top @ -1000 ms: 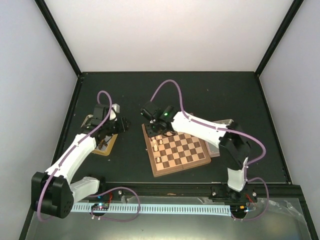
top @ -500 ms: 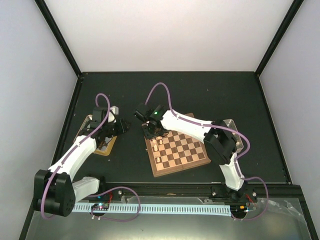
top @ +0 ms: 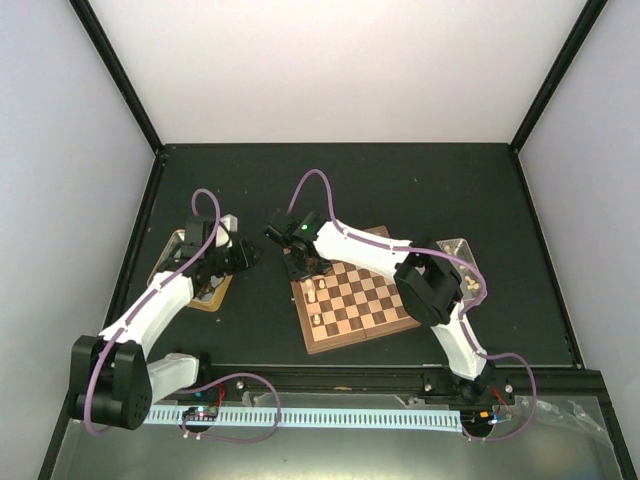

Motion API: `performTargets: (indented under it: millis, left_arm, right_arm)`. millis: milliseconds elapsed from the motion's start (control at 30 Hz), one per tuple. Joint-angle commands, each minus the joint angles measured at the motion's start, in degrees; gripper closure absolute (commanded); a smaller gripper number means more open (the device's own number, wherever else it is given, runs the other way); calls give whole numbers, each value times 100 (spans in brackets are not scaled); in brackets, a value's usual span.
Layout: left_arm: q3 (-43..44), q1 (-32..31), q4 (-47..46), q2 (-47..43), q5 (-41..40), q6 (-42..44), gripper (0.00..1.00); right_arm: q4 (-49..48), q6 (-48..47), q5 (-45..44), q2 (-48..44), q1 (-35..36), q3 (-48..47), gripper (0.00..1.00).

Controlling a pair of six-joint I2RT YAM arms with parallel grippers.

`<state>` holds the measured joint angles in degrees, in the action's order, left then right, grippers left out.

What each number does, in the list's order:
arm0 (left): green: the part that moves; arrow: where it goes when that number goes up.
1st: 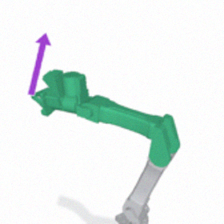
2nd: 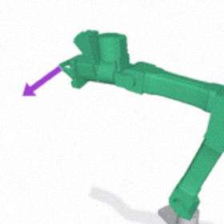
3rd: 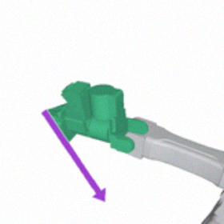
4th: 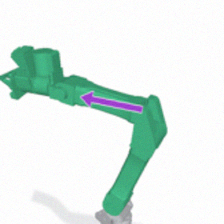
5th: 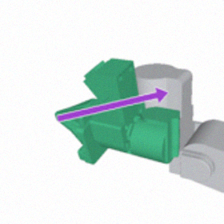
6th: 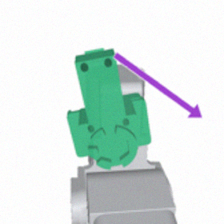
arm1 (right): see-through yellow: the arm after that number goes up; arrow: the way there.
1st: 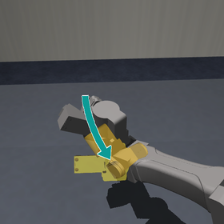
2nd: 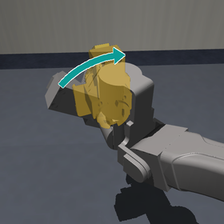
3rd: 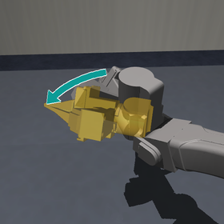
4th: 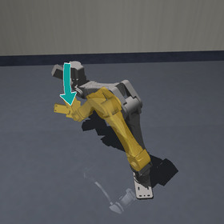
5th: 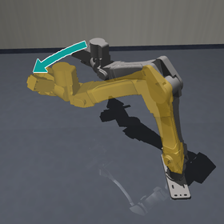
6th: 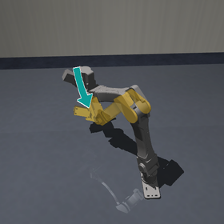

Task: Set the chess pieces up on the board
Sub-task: Pick up the chess piece from the chessboard.

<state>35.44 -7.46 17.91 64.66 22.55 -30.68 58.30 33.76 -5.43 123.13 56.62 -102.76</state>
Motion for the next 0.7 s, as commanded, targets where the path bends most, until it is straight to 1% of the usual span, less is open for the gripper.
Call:
performTargets:
  millis: [0,167,400,567,667]
  left_arm:
    - [-6,58,-236,98,222,-29,52]
    - [-108,69,-466,145,545,-134,50]
    - [-266,63,-942,388,1144,-522,45]
    - [-378,68,-1474,653,1630,-912,41]
    - [-400,69,-1658,805,1774,-1047,40]
  right_arm:
    - [101,44,-52,45,41,-174,89]
    - [54,-81,-118,-33,42,-147,94]
    - [-153,-592,-83,-310,76,57,95]
    - [-387,-988,10,-502,141,228,95]
    - [-414,-1140,33,-532,194,243,95]
